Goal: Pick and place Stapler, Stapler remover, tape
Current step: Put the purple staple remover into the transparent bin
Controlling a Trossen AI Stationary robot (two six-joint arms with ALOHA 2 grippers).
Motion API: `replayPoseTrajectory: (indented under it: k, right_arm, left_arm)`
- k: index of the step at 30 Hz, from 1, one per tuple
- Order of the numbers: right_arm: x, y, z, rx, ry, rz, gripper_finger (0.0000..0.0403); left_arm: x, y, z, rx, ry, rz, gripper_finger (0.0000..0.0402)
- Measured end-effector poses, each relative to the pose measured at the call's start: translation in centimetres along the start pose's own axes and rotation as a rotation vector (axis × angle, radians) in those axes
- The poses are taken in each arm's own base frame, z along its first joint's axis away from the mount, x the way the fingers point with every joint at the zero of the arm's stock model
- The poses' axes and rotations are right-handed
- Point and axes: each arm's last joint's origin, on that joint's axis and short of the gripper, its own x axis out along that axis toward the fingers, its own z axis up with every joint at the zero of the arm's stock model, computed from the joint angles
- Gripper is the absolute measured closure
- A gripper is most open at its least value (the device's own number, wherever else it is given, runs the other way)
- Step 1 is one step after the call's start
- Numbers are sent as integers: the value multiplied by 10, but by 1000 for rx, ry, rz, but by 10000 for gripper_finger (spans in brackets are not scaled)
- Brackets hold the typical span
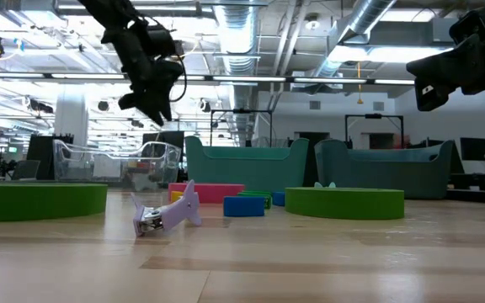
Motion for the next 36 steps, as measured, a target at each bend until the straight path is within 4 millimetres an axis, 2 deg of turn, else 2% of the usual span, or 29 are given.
replayPoseTrajectory:
  k: [6,15,30,36]
  right_arm:
    - [0,0,0,0,0,0,403]
    - [0,0,0,0,0,0,403]
    - [0,0,0,0,0,0,403]
    - [0,0,0,0,0,0,403]
  left_arm:
    - [-18,-24,-6,77,-52,-47,262]
    - [-36,-67,-21,222,-88,-143,263]
    - [-42,-131,-51,460,-70,-300,263]
    - [-45,-151,-61,529,-76,-355,263]
